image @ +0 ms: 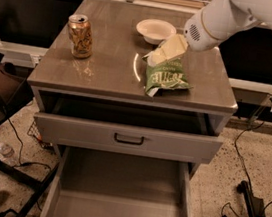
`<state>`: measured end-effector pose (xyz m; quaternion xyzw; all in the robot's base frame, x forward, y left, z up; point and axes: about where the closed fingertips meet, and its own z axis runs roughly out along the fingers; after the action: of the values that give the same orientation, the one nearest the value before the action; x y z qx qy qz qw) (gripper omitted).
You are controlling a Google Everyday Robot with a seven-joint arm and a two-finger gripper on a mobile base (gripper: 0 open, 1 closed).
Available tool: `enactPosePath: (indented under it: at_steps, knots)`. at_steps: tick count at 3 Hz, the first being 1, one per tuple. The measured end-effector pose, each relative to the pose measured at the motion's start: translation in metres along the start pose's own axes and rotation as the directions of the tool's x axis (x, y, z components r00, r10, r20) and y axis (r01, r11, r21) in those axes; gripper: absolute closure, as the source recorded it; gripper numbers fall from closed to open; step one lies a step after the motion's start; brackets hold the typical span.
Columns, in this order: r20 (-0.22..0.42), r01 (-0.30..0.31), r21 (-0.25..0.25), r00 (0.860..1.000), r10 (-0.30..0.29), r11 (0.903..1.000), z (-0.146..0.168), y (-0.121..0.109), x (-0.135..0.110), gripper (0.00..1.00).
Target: Place green jalapeno chip bag into middle drawer
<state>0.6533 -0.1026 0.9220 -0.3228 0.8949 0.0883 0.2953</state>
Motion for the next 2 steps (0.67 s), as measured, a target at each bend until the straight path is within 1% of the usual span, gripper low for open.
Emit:
enactPosePath:
  at_steps: [1,2]
  knots:
    - [-0.016,0.014,-0.034,1.0,-0.014,0.9993,0.032,0.01,-0.005,0.0]
    - [-0.051,0.029,-0.049,0.998,-0.032,0.9984,0.06,0.018,0.0,0.18]
